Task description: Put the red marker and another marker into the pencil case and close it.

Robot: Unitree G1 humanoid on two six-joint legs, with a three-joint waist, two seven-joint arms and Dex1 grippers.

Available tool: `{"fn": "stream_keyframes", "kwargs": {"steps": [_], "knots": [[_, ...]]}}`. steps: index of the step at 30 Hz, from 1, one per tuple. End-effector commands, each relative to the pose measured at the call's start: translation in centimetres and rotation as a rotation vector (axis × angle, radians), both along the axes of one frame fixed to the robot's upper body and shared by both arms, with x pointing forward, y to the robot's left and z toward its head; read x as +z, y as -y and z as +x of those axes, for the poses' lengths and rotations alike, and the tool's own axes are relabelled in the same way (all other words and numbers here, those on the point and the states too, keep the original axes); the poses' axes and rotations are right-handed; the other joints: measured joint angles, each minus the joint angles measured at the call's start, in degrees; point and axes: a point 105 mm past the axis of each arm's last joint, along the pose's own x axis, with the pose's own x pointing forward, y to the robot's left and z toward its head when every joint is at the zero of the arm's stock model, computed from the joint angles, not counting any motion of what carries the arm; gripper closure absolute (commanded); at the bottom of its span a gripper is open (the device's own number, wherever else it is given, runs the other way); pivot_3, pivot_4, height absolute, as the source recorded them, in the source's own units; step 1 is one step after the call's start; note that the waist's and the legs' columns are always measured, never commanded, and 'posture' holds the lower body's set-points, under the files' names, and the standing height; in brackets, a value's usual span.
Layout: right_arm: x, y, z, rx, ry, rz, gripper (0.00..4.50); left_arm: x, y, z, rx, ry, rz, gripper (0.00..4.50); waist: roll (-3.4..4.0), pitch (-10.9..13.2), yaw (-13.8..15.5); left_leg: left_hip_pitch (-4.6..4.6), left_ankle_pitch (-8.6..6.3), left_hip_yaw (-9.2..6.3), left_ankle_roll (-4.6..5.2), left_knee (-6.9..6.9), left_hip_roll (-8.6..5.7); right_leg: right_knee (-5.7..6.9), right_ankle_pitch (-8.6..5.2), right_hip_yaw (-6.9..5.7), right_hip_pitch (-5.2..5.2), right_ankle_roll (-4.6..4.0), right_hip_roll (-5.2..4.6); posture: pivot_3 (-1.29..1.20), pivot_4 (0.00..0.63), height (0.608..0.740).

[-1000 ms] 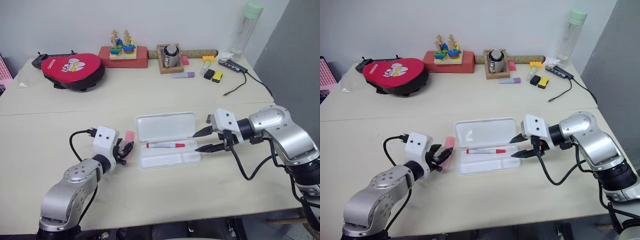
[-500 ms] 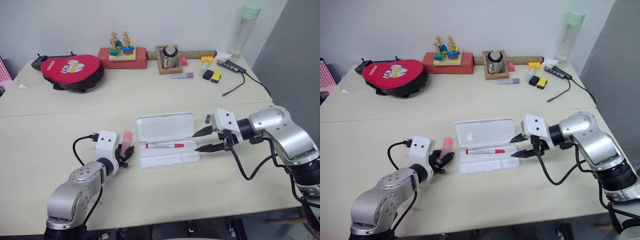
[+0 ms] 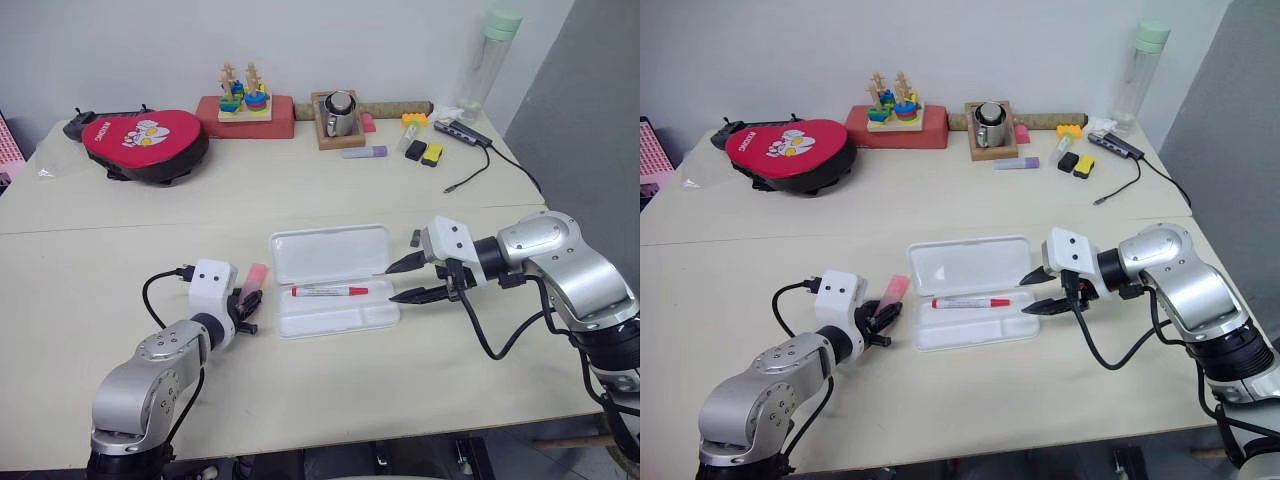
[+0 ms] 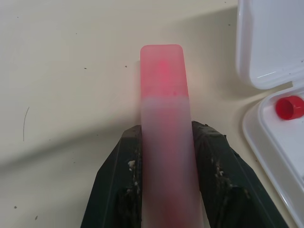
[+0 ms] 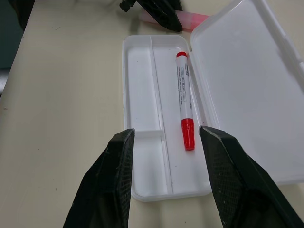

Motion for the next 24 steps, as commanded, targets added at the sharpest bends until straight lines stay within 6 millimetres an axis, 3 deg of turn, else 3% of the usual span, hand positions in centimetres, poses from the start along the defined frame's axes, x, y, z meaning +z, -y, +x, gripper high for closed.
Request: {"fn": "stream_keyframes", "kwargs": {"steps": [1, 6, 11, 18, 24], "knots": [[0.9, -0.2, -0.3, 0.019, 0.036, 0.01, 2.25, -0.3, -1.0, -0.1, 0.028, -0.012, 0.025, 3.32, 0.0, 0.0, 0.0, 0.0, 0.0, 0.0, 0.0, 0.0, 0.0, 0.0, 0.0, 0.0, 0.0, 0.0, 0.0, 0.0, 0.15, 0.74], [0.9, -0.2, -0.3, 0.017, 0.037, 0.007, 2.25, 2.0, -2.2, -0.2, -0.028, 0.091, 0.142, 3.32, 0.01, 0.0, -0.2, 0.0, 0.0, 0.0, 0.0, -0.05, 0.01, 0.0, -0.02, 0.0, -0.03, -0.02, 0.01, 0.0, 0.15, 0.74], [0.9, 0.0, -0.3, 0.018, 0.033, -0.001, 2.25, 4.6, -2.8, -1.4, -0.226, 0.133, 0.249, 3.32, -0.01, 0.0, 0.1, -0.07, 0.0, 0.0, 0.0, -0.08, 0.02, -0.12, -0.04, -0.02, -0.05, -0.05, 0.0, 0.0, 0.15, 0.74], [0.6, 0.9, -0.2, 0.015, 0.03, -0.038, 2.25, 7.0, 1.0, -3.7, -0.716, 0.141, 0.315, 3.32, 0.01, 0.1, 0.2, -0.15, -0.01, 0.07, 0.0, -0.12, 0.01, -0.27, -0.11, -0.04, -0.08, -0.13, -0.05, 0.0, 0.15, 0.74], [0.5, 1.0, -0.2, 0.014, 0.03, -0.042, 2.25, 6.7, 2.9, -3.7, -0.885, 0.157, 0.338, 3.32, 0.03, 0.1, 0.1, -0.15, -0.02, 0.1, 0.02, -0.19, 0.04, -0.24, -0.15, -0.05, -0.14, -0.17, -0.04, 0.0, 0.15, 0.74]]}}
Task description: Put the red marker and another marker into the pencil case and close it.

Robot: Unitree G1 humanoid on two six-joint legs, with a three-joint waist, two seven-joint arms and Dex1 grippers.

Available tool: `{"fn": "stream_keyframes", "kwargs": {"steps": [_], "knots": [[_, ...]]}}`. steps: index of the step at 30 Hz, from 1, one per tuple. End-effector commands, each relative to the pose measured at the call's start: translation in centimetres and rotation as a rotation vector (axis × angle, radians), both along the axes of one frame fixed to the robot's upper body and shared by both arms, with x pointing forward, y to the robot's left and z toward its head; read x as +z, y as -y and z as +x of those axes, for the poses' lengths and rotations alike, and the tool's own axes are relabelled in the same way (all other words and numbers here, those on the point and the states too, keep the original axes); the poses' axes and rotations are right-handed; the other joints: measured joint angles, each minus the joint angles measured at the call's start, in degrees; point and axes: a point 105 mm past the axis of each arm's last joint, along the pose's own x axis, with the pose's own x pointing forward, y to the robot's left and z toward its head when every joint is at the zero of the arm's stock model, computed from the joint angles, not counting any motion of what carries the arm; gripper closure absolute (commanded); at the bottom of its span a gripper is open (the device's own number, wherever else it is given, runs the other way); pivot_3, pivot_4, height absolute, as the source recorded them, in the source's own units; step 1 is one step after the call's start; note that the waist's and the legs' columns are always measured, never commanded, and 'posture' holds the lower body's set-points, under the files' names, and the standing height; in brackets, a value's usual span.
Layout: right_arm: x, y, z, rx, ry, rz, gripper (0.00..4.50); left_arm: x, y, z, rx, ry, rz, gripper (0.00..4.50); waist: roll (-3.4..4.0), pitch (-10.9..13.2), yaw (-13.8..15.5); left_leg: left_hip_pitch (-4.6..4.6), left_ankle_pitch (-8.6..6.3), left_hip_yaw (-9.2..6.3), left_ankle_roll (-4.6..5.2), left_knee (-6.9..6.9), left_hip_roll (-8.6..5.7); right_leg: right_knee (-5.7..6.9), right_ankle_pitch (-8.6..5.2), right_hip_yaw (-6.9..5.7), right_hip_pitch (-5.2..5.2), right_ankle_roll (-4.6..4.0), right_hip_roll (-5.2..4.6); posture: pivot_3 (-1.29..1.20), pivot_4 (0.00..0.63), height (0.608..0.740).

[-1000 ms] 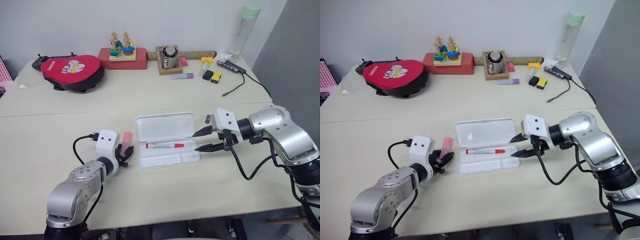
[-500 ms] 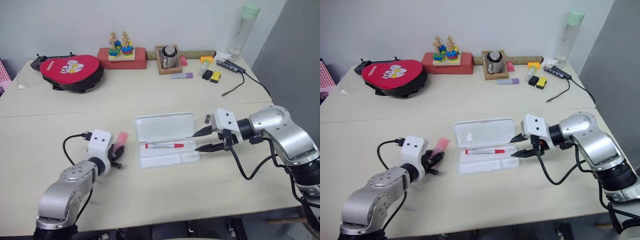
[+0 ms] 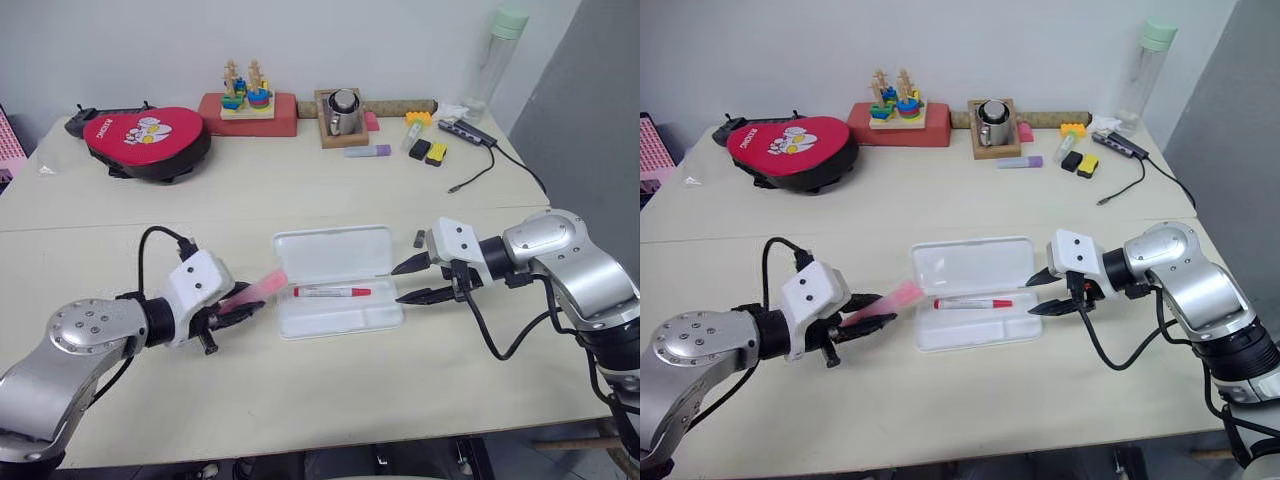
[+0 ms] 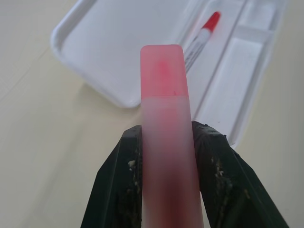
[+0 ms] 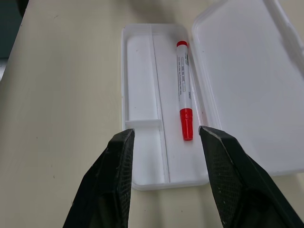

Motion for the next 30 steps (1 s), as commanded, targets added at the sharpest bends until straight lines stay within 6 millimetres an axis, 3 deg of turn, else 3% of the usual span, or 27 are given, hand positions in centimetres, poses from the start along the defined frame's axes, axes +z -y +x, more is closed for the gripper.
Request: {"fn": "stream_keyframes", "kwargs": {"steps": [1, 4, 9, 22, 30], "knots": [[0.6, 0.2, -0.1, 0.01, 0.031, -0.004, 2.25, -0.1, 2.1, 0.4, -0.16, 0.047, 0.053, 3.32, 0.01, 0.0, 0.0, 0.0, 0.0, 0.0, 0.0, 0.0, 0.0, 0.01, 0.0, 0.0, 0.0, 0.0, 0.0, 0.0, 0.15, 0.74], [0.6, 0.2, -0.1, 0.005, 0.035, -0.005, 2.25, -1.4, 3.8, 1.3, -0.282, 0.084, 0.103, 3.32, 0.02, 0.0, 0.2, -0.02, 0.0, 0.0, 0.0, 0.03, -0.02, 0.01, 0.02, 0.01, 0.02, 0.05, 0.01, 0.0, 0.15, 0.74], [0.7, 0.4, -0.1, -0.002, 0.04, -0.008, 2.25, -2.9, 4.7, 2.0, -0.369, 0.097, 0.124, 3.32, 0.03, 0.0, -0.2, -0.06, 0.0, 0.09, 0.01, 0.04, 0.0, -0.01, 0.06, 0.08, -0.06, 0.1, 0.01, 0.0, 0.15, 0.74], [0.6, 0.7, -0.3, -0.018, 0.039, -0.009, 2.25, -3.3, 6.2, 3.0, -0.414, 0.11, 0.09, 3.32, 0.04, 0.0, 0.0, -0.21, -0.01, 0.01, 0.02, 0.09, -0.01, 0.04, 0.0, 0.05, -0.14, 0.16, 0.02, 0.0, 0.15, 0.74], [0.5, 0.7, -0.3, -0.019, 0.039, -0.007, 2.25, -3.4, 6.6, 2.1, -0.454, 0.07, 0.062, 3.32, 0.04, 0.0, 0.0, -0.22, -0.01, 0.0, 0.02, 0.09, -0.01, 0.06, 0.01, 0.04, -0.14, 0.16, 0.02, 0.0, 0.15, 0.74]]}}
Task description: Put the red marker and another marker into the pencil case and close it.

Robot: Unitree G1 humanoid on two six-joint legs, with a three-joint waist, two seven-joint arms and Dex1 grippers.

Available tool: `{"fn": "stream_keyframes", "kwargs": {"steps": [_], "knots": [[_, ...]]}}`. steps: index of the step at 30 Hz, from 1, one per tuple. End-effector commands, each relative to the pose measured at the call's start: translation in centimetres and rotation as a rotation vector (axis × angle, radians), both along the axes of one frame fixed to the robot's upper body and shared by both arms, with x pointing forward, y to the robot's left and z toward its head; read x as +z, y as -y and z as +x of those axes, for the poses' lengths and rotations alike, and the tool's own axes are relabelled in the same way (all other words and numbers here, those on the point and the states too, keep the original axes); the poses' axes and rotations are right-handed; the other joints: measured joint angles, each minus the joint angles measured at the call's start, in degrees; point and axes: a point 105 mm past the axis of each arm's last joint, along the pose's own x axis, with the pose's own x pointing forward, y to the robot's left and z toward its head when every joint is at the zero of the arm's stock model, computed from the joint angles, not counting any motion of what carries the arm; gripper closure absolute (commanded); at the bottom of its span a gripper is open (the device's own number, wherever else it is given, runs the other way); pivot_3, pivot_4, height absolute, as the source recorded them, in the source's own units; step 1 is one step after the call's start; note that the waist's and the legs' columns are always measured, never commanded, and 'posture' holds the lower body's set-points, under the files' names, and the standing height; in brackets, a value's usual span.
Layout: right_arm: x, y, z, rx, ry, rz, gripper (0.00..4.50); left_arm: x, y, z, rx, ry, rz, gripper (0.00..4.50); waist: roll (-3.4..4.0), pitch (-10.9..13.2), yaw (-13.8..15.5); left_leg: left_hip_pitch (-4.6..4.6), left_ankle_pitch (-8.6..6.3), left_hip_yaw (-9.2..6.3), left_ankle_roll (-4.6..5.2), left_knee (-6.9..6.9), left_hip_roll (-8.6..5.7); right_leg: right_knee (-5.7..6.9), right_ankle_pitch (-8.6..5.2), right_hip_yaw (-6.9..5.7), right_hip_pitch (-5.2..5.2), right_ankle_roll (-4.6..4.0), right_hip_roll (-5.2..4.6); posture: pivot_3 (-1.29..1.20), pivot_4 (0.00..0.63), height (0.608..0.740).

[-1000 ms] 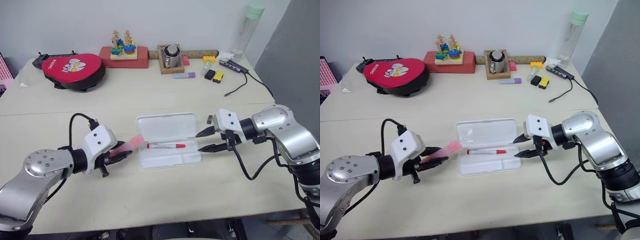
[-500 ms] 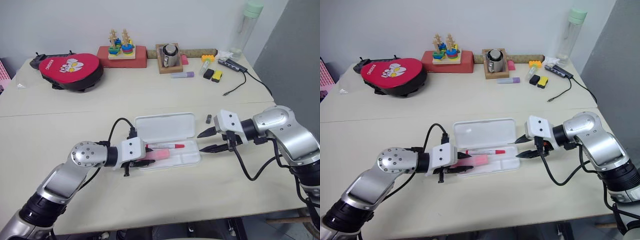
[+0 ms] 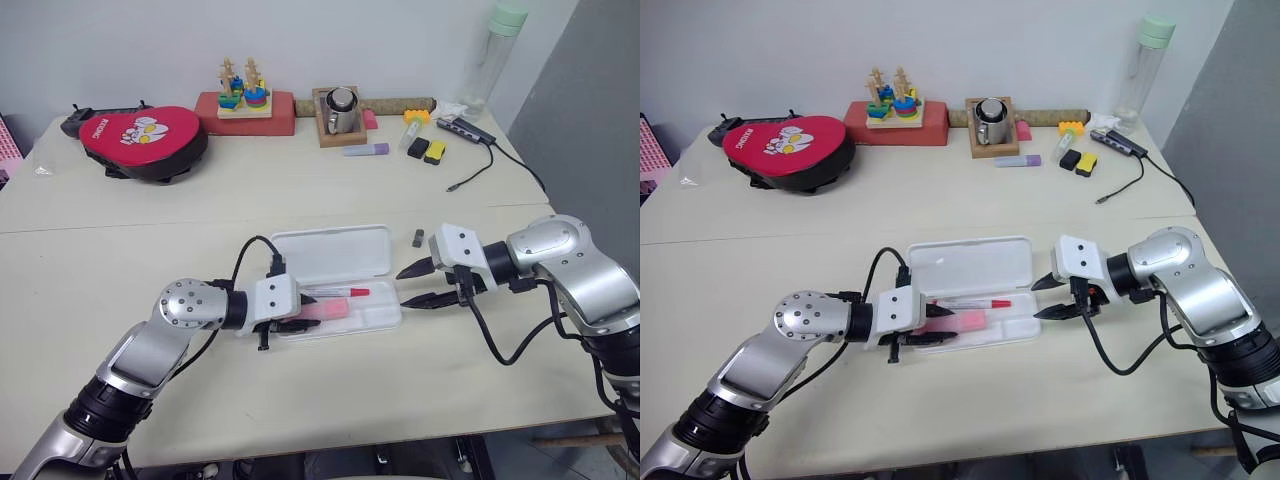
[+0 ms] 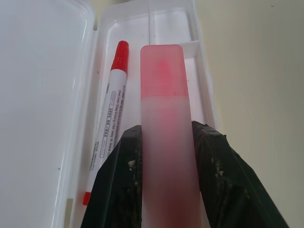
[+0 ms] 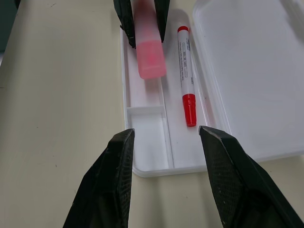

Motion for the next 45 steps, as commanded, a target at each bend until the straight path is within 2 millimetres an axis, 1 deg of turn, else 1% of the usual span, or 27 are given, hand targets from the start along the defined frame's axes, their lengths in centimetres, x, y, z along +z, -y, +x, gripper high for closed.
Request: {"fn": "stream_keyframes", "kwargs": {"steps": [1, 5, 10, 12, 15, 16, 20, 21, 23, 24, 25, 30, 35, 39, 41, 45], "knots": [[1.1, 0.1, -0.1, 0.006, 0.047, 0.012, 2.25, 0.8, 0.6, -0.4, -0.032, 0.014, -0.021, 3.32, 0.0, 0.0, 0.0, 0.0, 0.0, 0.0, 0.0, 0.0, 0.0, 0.0, 0.0, 0.0, 0.0, 0.0, 0.0, 0.0, 0.15, 0.74], [1.1, 0.0, -0.1, 0.008, 0.048, 0.015, 2.25, 0.5, 0.8, -0.4, -0.041, 0.003, -0.02, 3.32, 0.0, 0.0, 0.0, 0.0, 0.0, -0.01, 0.0, 0.0, 0.0, 0.01, 0.0, -0.01, 0.0, 0.0, 0.0, 0.0, 0.15, 0.74], [1.1, -0.1, -0.2, 0.007, 0.048, 0.018, 2.25, 0.5, 1.5, 0.1, -0.04, 0.0, -0.038, 3.32, 0.0, 0.0, 0.0, -0.01, 0.0, -0.01, 0.0, 0.01, 0.0, 0.01, 0.0, -0.01, 0.0, 0.0, 0.0, 0.0, 0.15, 0.74], [1.1, -0.2, -0.2, 0.007, 0.048, 0.02, 2.25, 0.6, 1.8, 0.1, -0.047, -0.001, -0.052, 2.62, 0.0, 0.0, 0.0, 0.0, 0.0, -0.02, 0.0, 0.01, 0.0, 0.02, 0.0, -0.01, 0.0, 0.0, 0.0, 0.0, 0.15, 0.74], [1.1, -0.2, -0.2, 0.006, 0.048, 0.021, 2.25, 0.7, 1.9, 0.3, -0.047, 0.007, -0.056, 2.06, 0.0, 0.0, -0.1, 0.01, 0.0, -0.02, 0.0, 0.01, 0.0, 0.03, 0.0, -0.01, 0.01, 0.0, 0.0, 0.0, 0.15, 0.74], [1.1, -0.2, -0.2, 0.005, 0.048, 0.021, 2.25, 0.6, 1.8, 0.3, -0.05, 0.002, -0.052, 1.76, 0.0, 0.0, 0.0, 0.01, 0.0, -0.02, 0.0, 0.01, 0.0, 0.03, 0.0, -0.01, 0.0, 0.0, 0.0, 0.0, 0.15, 0.74], [1.1, -0.3, -0.2, 0.003, 0.05, 0.021, 2.25, 1.0, 1.7, 0.2, -0.052, -0.006, -0.062, 0.96, 0.0, 0.0, 0.0, 0.0, 0.0, -0.03, 0.0, 0.01, 0.0, 0.04, 0.0, -0.01, 0.0, 0.0, 0.0, 0.0, 0.15, 0.74], [1.1, -0.3, -0.2, 0.002, 0.049, 0.022, 2.25, 1.1, 1.6, 0.2, -0.051, 0.002, -0.064, 0.7, 0.0, 0.0, 0.0, 0.0, 0.0, -0.03, 0.0, 0.02, 0.0, 0.04, 0.0, -0.01, 0.01, 0.0, 0.0, 0.0, 0.15, 0.74], [1.2, -0.3, -0.1, -0.002, 0.05, 0.024, 2.25, 1.7, 1.3, 0.3, -0.036, 0.013, -0.075, 0.36, 0.0, 0.0, 0.0, 0.0, 0.0, -0.03, 0.0, 0.02, 0.0, 0.04, 0.0, -0.02, 0.01, 0.0, 0.0, 0.0, 0.15, 0.74], [1.2, -0.3, -0.1, -0.005, 0.051, 0.025, 2.25, 2.0, 1.1, 0.3, -0.031, 0.015, -0.08, 0.13, 0.0, 0.0, 0.0, 0.0, 0.0, -0.04, 0.0, 0.02, 0.0, 0.04, 0.0, -0.02, 0.0, 0.0, 0.01, 0.0, 0.15, 0.74], [1.2, -0.3, 0.0, -0.009, 0.054, 0.027, 2.25, 2.4, 1.0, 0.4, -0.019, 0.022, -0.092, 0.04, 0.0, 0.0, 0.0, 0.01, 0.0, -0.04, 0.0, 0.01, 0.0, 0.05, 0.0, -0.02, 0.0, 0.0, 0.01, 0.0, 0.15, 0.74], [1.3, -0.1, 0.4, -0.033, 0.067, 0.032, 2.25, 4.4, -0.4, 0.1, 0.031, 0.016, -0.126, 0.04, 0.0, 0.0, 0.0, 0.01, 0.0, -0.05, 0.0, 0.01, 0.0, 0.06, 0.0, -0.02, 0.0, 0.0, 0.01, 0.0, 0.15, 0.74], [1.5, 0.2, 1.5, -0.089, 0.094, 0.036, 2.25, 6.5, -2.0, -0.7, 0.087, 0.001, -0.169, 0.04, 0.0, 0.0, -0.1, 0.01, 0.0, -0.05, 0.0, 0.01, 0.0, 0.06, -0.01, -0.02, 0.0, 0.02, 0.0, 0.0, 0.15, 0.74], [1.6, 0.7, 3.0, -0.159, 0.14, 0.036, 2.25, 7.7, -3.4, -2.2, 0.135, -0.053, -0.196, 0.04, 0.0, 0.0, -0.1, 0.01, 0.0, -0.06, 0.0, 0.01, 0.0, 0.07, -0.01, -0.03, 0.0, 0.02, 0.0, 0.0, 0.15, 0.74], [1.6, 0.8, 3.4, -0.179, 0.151, 0.042, 2.25, 7.9, -3.9, -2.5, 0.155, -0.048, -0.191, 0.04, 0.01, 0.0, -0.2, 0.02, 0.0, -0.05, 0.0, 0.0, 0.01, 0.07, -0.02, -0.02, 0.0, 0.02, 0.0, 0.0, 0.15, 0.74], [1.9, 1.4, 5.8, -0.282, 0.222, 0.063, 2.25, 8.9, -4.9, -2.4, 0.242, 0.007, -0.229, 0.04, 0.01, 0.0, -0.2, 0.04, 0.0, -0.05, 0.0, 0.01, 0.01, 0.07, -0.02, -0.02, 0.0, 0.01, 0.01, 0.0, 0.15, 0.74]]}}
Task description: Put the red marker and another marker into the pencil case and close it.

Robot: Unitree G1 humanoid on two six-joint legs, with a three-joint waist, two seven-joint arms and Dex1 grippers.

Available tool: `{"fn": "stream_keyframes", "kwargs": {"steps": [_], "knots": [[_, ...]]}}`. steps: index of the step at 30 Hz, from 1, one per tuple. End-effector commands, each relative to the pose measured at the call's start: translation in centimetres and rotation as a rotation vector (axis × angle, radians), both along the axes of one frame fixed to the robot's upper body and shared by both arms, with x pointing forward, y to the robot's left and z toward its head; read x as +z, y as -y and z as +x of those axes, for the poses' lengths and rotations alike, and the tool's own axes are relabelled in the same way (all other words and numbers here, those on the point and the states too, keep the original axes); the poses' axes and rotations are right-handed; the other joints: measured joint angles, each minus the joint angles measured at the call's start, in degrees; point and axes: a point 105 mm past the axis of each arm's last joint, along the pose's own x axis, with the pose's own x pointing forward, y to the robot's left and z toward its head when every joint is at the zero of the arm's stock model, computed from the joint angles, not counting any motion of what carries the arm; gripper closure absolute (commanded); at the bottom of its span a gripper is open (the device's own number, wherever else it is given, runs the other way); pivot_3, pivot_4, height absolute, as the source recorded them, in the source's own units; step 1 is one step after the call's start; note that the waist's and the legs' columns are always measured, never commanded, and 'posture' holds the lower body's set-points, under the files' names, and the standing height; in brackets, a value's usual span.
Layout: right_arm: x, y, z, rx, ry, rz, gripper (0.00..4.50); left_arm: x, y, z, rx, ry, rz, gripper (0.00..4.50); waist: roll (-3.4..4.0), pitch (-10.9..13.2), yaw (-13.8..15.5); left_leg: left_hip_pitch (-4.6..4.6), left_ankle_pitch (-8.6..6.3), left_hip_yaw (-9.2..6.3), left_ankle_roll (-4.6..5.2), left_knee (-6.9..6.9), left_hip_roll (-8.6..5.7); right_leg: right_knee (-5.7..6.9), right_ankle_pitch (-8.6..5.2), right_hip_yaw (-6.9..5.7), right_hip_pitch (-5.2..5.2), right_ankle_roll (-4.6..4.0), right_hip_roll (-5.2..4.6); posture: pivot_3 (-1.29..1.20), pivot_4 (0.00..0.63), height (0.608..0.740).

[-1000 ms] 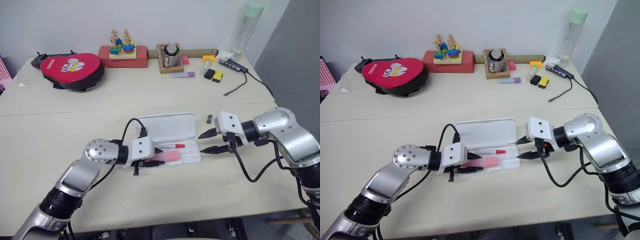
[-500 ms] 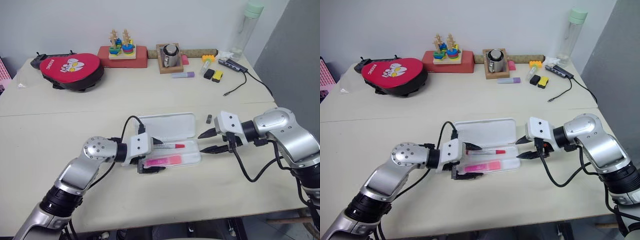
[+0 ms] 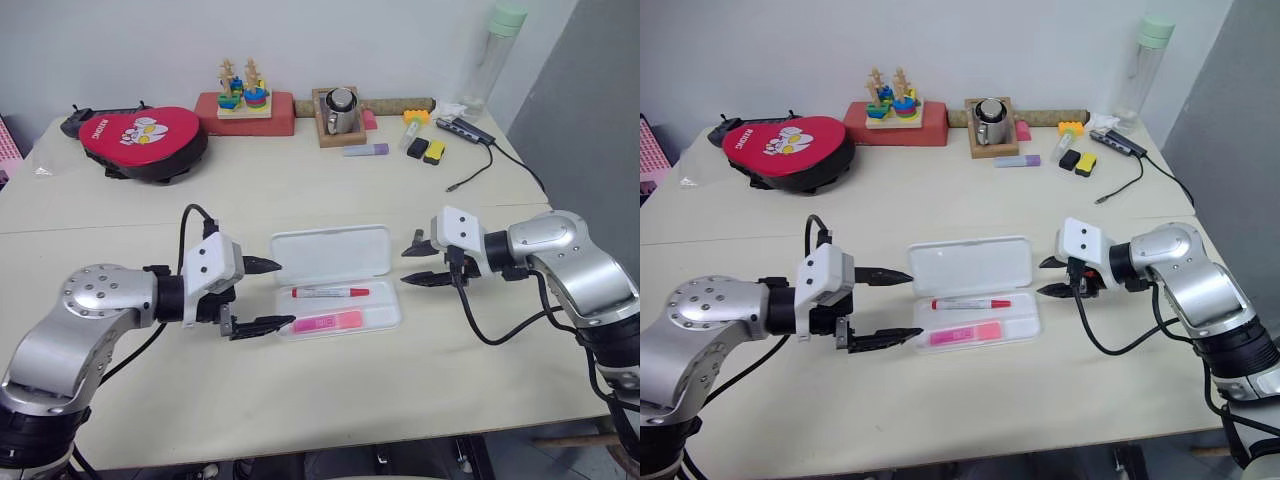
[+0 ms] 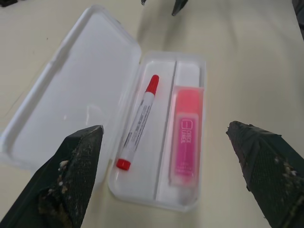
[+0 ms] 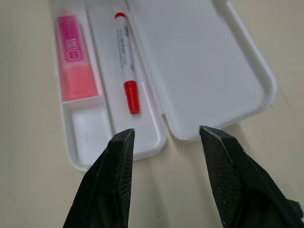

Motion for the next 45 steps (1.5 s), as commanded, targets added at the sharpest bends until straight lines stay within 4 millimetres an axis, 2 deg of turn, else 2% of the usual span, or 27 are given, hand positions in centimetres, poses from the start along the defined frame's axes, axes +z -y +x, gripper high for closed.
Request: {"fn": "stream_keyframes", "kwargs": {"steps": [1, 6, 12, 21, 24, 29, 39, 45], "knots": [[1.5, 0.9, 2.5, -0.105, 0.123, 0.016, 2.25, 2.1, -0.6, 0.1, 0.084, 0.099, -0.042, 0.04, -0.01, 0.0, 0.0, -0.01, 0.0, -0.01, 0.0, 0.01, 0.0, 0.0, 0.0, -0.01, 0.0, 0.0, 0.0, 0.0, 0.15, 0.74], [1.0, 2.0, 3.8, -0.176, 0.125, 0.022, 2.25, 2.9, -0.7, 0.7, 0.179, 0.15, -0.086, 0.04, -0.01, 0.0, 0.1, -0.02, 0.0, -0.01, 0.0, 0.01, -0.01, 0.0, 0.01, 0.0, 0.01, 0.0, -0.01, 0.0, 0.15, 0.74], [-0.4, 3.6, 5.6, -0.26, 0.129, 0.01, 2.25, 2.8, -0.2, 1.1, 0.213, 0.171, -0.101, 0.04, -0.01, 0.0, 0.1, -0.01, 0.0, 0.01, 0.0, -0.01, -0.01, -0.01, 0.08, 0.01, 0.0, -0.13, -0.01, 0.0, 0.15, 0.74], [-2.1, 4.3, 7.3, -0.318, 0.094, 0.004, 2.25, 2.8, 0.2, 1.3, 0.216, 0.174, -0.109, 0.04, -0.01, 0.0, 0.0, 0.05, 0.0, 0.03, -0.01, -0.01, -0.01, 0.05, 0.09, 0.04, 0.01, -0.15, 0.0, 0.0, 0.15, 0.74], [-3.4, 4.2, 7.4, -0.341, 0.06, 0.002, 2.25, 2.8, 0.4, 1.4, 0.216, 0.175, -0.108, 0.04, -0.01, 0.0, 0.0, 0.04, 0.0, 0.04, -0.01, -0.01, -0.01, 0.04, 0.11, 0.05, 0.01, -0.17, 0.0, 0.0, 0.15, 0.74], [-4.2, 4.0, 7.9, -0.38, 0.055, 0.001, 2.25, 2.7, 0.5, 1.5, 0.221, 0.176, -0.115, 0.04, 0.0, 0.0, 0.0, 0.03, 0.0, 0.03, -0.01, -0.01, -0.01, 0.05, 0.14, 0.05, 0.01, -0.23, 0.0, 0.0, 0.15, 0.74], [-4.2, 2.7, 7.8, -0.358, 0.066, 0.026, 2.25, 2.5, 0.5, 1.7, 0.231, 0.178, -0.11, 0.04, -0.02, 0.0, -0.7, 0.25, 0.01, 0.06, -0.02, 0.01, -0.01, 0.16, 0.06, 0.09, 0.15, -0.08, 0.01, 0.0, 0.15, 0.74], [-2.9, 1.7, 7.7, -0.333, 0.085, 0.069, 2.25, 2.3, 0.5, 1.8, 0.235, 0.177, -0.112, 0.04, -0.01, 0.0, -1.1, 0.24, 0.01, 0.04, -0.01, -0.02, -0.01, 0.15, 0.08, 0.09, 0.15, -0.12, 0.0, 0.0, 0.15, 0.74]]}}
